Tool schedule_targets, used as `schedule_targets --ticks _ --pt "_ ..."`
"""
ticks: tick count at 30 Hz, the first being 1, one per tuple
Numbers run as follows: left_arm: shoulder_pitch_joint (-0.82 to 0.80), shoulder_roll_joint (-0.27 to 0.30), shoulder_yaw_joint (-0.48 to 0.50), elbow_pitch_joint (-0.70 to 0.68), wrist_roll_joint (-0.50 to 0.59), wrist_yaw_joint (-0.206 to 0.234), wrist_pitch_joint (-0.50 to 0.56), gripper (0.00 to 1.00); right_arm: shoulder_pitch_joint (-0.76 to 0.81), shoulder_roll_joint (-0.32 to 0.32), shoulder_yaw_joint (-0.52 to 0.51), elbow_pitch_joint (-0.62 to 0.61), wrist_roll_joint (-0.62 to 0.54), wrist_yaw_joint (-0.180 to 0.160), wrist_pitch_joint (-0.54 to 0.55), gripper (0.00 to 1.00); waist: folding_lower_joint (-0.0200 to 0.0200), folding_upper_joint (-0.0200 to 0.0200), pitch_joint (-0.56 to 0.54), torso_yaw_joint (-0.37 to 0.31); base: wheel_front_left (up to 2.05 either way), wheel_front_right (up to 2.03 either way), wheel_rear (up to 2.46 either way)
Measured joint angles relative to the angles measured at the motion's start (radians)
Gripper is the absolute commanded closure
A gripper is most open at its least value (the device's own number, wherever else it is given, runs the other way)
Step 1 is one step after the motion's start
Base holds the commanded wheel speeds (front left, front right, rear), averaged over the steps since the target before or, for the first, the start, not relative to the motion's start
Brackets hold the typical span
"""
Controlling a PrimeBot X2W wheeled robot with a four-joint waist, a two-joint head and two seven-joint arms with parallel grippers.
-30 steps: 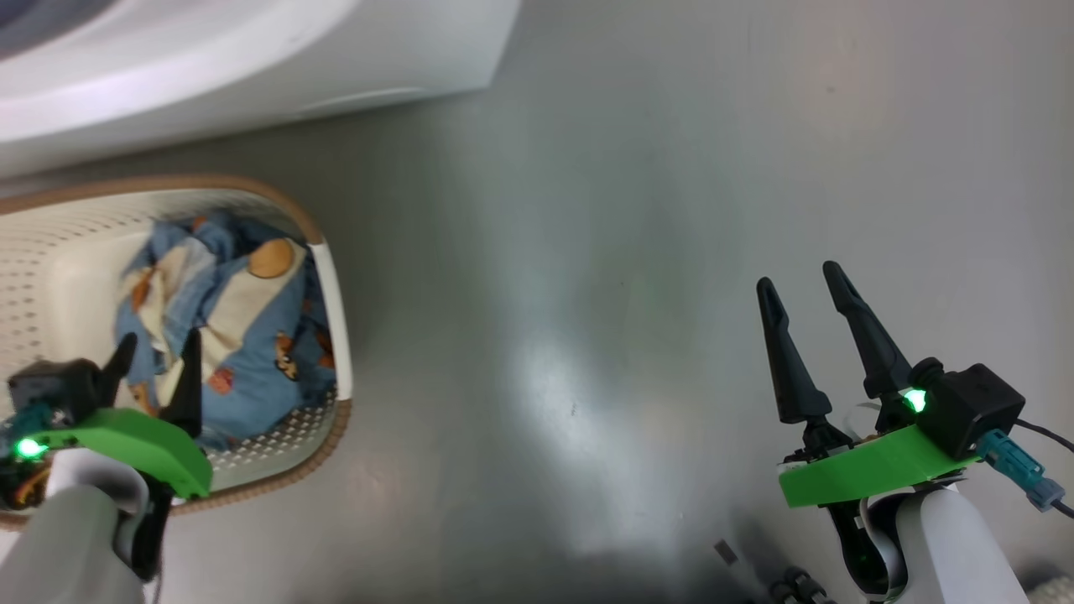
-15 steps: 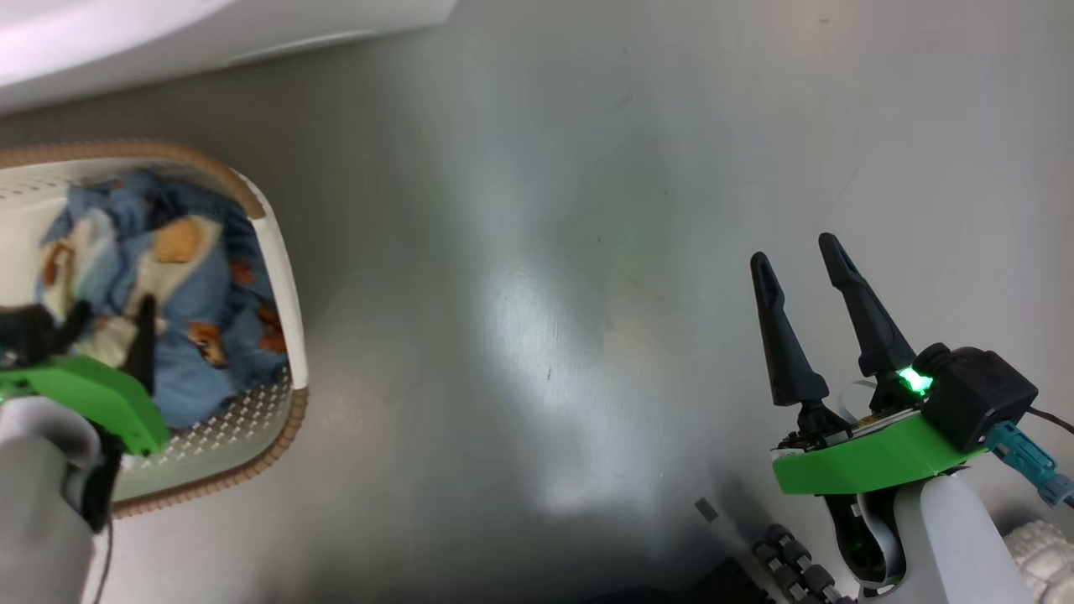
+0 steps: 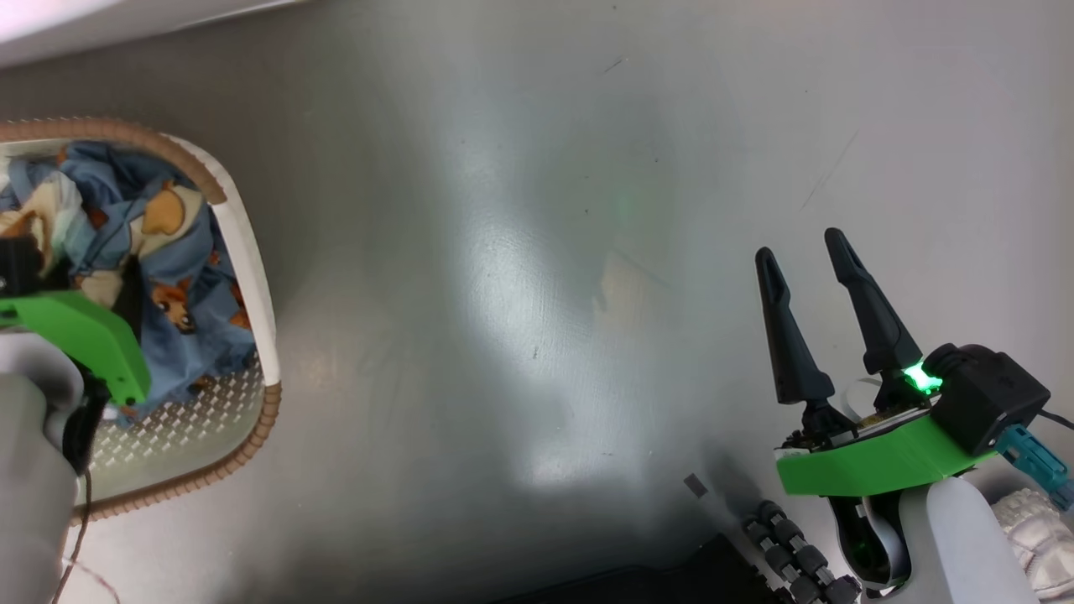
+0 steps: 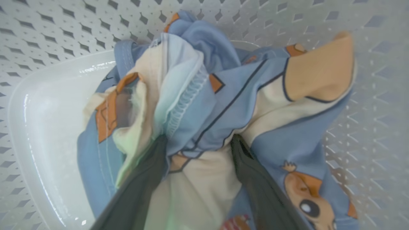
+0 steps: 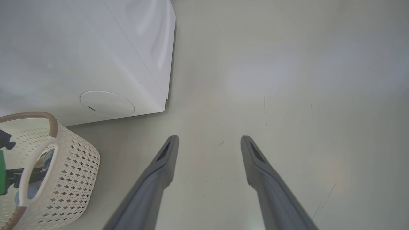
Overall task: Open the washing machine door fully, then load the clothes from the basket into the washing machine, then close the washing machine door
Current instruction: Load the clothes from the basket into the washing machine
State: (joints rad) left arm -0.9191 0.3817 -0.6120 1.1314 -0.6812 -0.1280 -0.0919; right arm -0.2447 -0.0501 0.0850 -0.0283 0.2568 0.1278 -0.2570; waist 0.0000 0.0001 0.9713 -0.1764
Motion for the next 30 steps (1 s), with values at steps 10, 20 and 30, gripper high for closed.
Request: schedule_targets --ticks 10,20,30 --pt "-0.038 -0.03 -0.015 0.048 -0.052 0.0 0.063 1.0 0.021 0.0 0.001 -0.018 0.0 0.0 0.0 0.0 0.0 0.0 0.003 0.009 0.0 0.0 0.0" --pt "0.015 -0.039 -0.015 -0.009 -0.133 0.0 -0.098 1.0 -0.025 0.0 -0.004 -0.004 0.003 0.0 0.0 0.0 0.0 -0.0001 -0.057 0.012 0.0 0.0 0.0" --pt "0.163 -0.037 0.031 -0.118 -0.174 0.0 -0.157 1.0 -0.028 0.0 -0.007 0.049 -0.001 0.0 0.0 0.0 0.0 0.0 -0.187 0.028 0.0 0.0 0.0"
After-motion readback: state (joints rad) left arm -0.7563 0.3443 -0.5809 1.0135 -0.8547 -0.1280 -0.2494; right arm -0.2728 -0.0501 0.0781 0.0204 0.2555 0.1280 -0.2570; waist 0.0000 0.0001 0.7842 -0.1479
